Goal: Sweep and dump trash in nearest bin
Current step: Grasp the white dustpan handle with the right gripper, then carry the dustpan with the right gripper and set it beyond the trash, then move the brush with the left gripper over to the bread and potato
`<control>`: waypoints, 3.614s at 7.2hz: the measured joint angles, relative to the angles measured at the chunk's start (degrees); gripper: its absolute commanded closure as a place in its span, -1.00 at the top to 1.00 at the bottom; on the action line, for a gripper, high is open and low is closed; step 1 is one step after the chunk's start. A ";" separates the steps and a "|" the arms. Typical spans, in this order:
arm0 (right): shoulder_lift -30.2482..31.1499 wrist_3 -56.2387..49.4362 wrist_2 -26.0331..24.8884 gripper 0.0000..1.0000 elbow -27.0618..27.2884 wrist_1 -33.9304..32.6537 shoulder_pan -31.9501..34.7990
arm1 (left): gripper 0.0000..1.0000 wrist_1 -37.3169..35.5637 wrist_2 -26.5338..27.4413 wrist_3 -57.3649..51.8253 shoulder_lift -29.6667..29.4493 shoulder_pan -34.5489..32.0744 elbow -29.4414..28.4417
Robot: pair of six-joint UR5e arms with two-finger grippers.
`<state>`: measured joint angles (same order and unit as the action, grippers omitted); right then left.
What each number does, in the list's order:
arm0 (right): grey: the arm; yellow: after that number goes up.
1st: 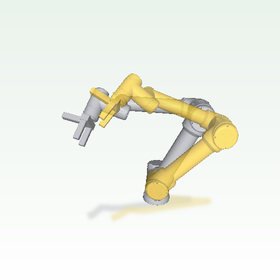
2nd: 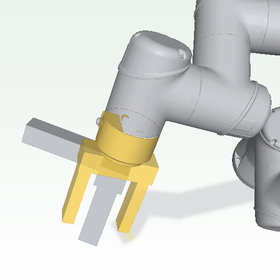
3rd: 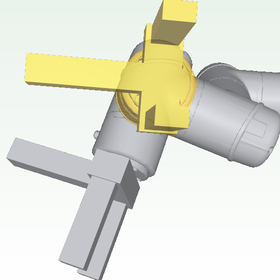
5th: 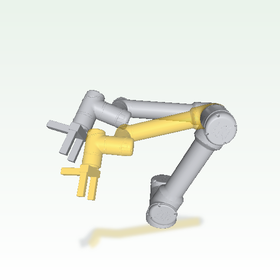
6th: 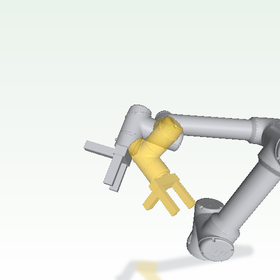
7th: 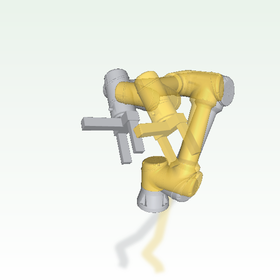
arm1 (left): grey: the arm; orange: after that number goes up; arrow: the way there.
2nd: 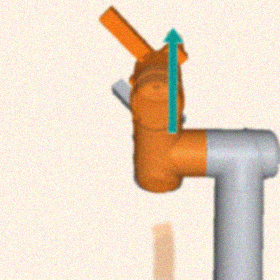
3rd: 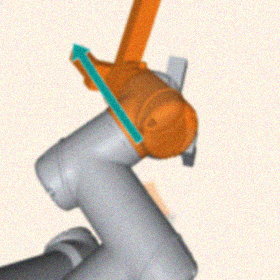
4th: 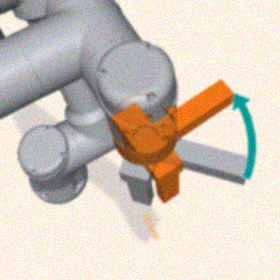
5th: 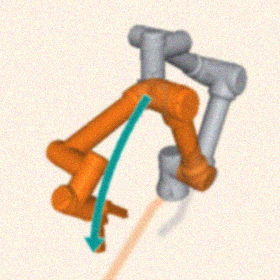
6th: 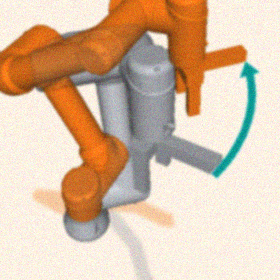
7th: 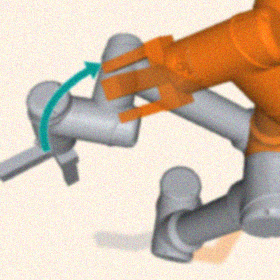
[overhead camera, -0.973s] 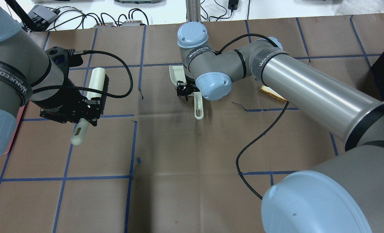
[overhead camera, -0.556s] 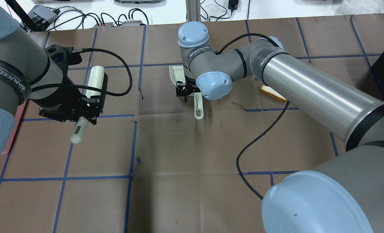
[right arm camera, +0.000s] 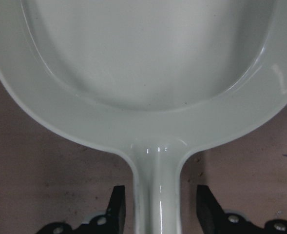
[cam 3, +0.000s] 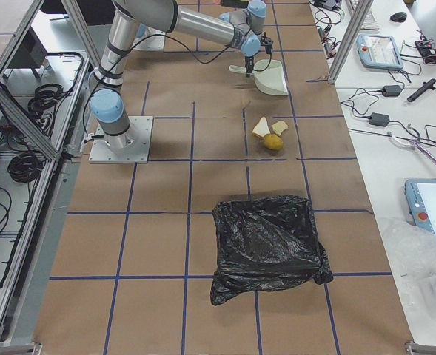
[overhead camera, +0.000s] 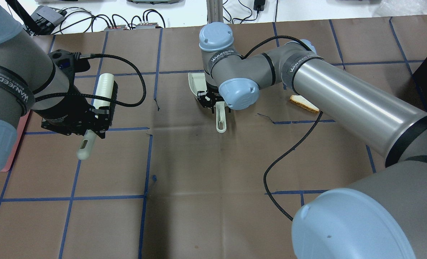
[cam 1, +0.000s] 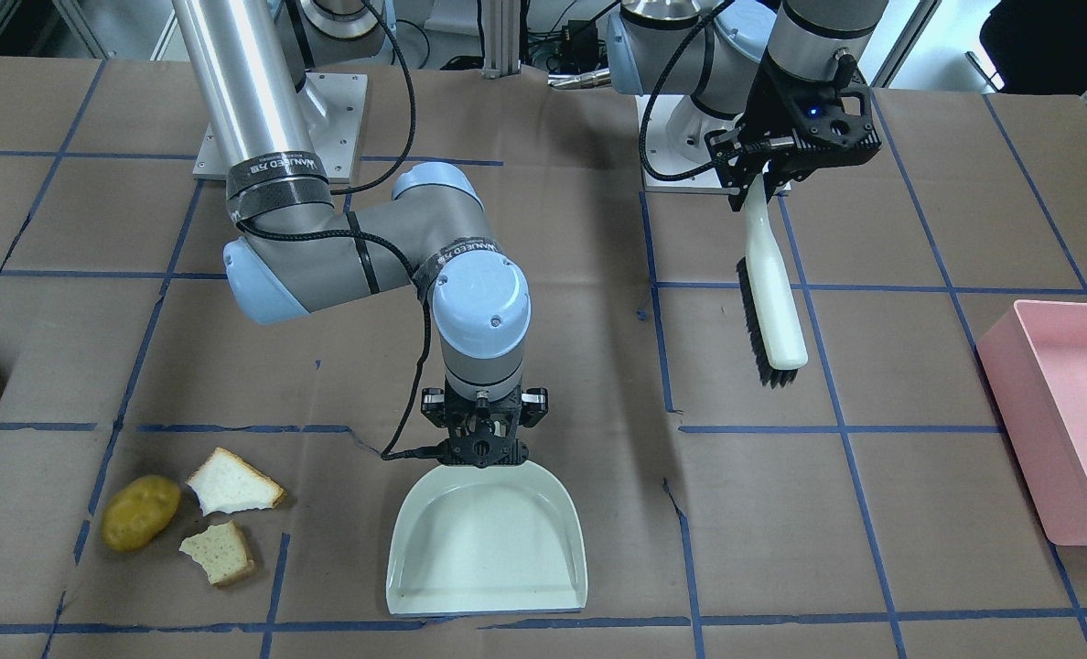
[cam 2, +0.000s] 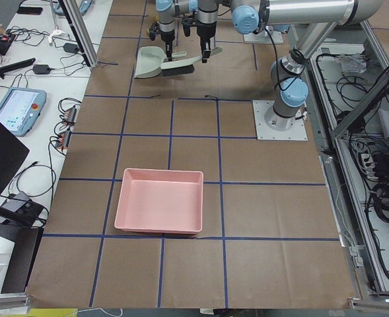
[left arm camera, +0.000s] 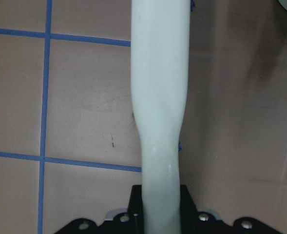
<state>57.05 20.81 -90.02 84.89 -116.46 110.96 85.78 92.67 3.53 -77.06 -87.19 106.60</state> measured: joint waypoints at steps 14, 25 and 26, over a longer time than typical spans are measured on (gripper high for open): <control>15.26 -49.40 -1.14 -0.81 -2.33 19.63 -23.38 | -1.00 0.00 0.39 -0.19 0.84 0.00 0.59; 7.41 -130.54 -11.36 -0.99 -2.23 -4.15 -50.64 | -1.00 0.74 -1.38 -1.86 -2.32 -0.77 0.67; 6.10 -133.29 -11.27 -0.99 -2.23 -6.16 -50.90 | -1.00 0.46 -3.16 -2.04 -3.20 -1.50 0.46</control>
<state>63.15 -112.47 -101.29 82.66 -122.61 60.06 86.25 89.51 1.49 -80.26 -88.69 107.06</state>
